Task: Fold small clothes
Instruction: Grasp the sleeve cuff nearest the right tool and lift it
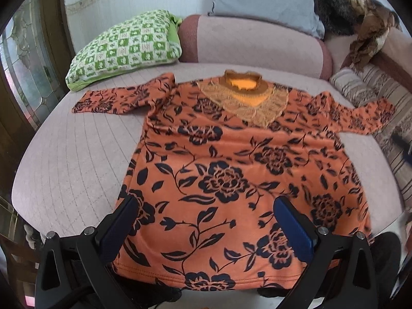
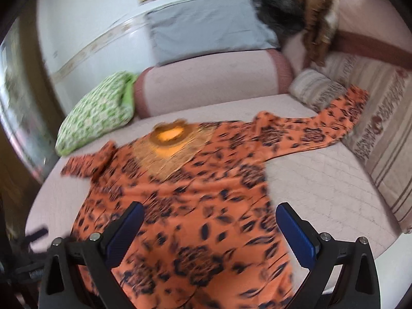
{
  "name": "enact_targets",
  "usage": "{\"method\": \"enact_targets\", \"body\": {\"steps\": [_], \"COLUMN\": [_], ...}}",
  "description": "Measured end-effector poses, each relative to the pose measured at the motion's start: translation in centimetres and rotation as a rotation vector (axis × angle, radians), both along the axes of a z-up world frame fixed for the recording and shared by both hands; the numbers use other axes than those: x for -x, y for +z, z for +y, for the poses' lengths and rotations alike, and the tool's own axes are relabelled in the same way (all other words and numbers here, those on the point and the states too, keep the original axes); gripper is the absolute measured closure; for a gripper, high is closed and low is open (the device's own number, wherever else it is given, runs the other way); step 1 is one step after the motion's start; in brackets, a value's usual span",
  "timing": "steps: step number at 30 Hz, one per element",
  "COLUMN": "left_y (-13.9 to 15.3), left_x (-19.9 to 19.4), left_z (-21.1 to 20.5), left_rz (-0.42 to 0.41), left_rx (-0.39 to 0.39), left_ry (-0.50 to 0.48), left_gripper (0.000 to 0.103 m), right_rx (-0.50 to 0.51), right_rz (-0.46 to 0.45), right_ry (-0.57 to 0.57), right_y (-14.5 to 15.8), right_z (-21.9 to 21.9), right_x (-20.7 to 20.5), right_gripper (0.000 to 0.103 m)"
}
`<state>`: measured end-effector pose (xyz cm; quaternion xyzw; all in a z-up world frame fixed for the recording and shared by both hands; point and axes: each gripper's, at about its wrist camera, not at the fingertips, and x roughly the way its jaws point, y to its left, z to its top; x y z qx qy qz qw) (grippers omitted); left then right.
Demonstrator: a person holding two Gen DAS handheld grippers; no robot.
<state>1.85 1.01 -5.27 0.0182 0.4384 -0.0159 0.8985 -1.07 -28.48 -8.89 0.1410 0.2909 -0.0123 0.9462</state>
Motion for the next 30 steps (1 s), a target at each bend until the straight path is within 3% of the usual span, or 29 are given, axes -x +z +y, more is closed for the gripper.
{"method": "enact_targets", "body": {"steps": [8, 10, 17, 20, 23, 26, 27, 28, 29, 30], "left_y": [-3.2, -3.8, -5.3, -5.6, -5.9, -6.3, -6.7, -7.0, -7.3, -7.8], "left_x": [-2.2, -3.1, -6.2, -7.5, -8.6, -9.8, -10.2, -10.5, -10.8, -11.1], "left_z": [-0.6, -0.6, 0.0, 0.8, 1.5, 2.1, 2.5, 2.8, 3.2, 3.6], "left_rz": [0.053, 0.061, 0.074, 0.065, 0.053, 0.046, 0.054, 0.062, 0.067, 0.074], "left_rx": [-0.033, -0.030, -0.035, -0.023, -0.008, -0.002, 0.003, 0.006, 0.010, 0.011], "left_ry": [-0.032, -0.032, -0.019, 0.006, 0.010, 0.004, 0.005, 0.011, 0.017, 0.026], "left_gripper": [0.000, 0.000, 0.000, 0.000, 0.000, 0.000, 0.000, 0.000, 0.000, 0.000], "right_rx": [-0.069, -0.064, 0.026, 0.018, 0.072, 0.108, 0.128, 0.156, 0.183, 0.200], "right_rz": [-0.076, -0.085, 0.007, 0.035, 0.059, 0.101, 0.128, 0.153, 0.180, 0.195], "right_ry": [-0.257, -0.309, -0.509, -0.570, -0.592, -0.621, -0.634, -0.644, -0.655, -0.665], "right_y": [0.7, 1.1, 1.3, 1.1, 0.9, 0.4, 0.0, -0.2, -0.6, -0.6], "right_z": [-15.4, -19.4, -31.3, -34.7, -36.3, -37.2, -37.4, -37.6, -37.5, -37.4], "right_x": [-3.8, -5.6, -13.7, -16.3, -18.7, -20.6, -21.3, -21.9, -22.2, -22.5], "right_gripper": [0.001, 0.006, 0.034, 0.038, 0.040, 0.053, 0.066, 0.072, 0.089, 0.097]}}
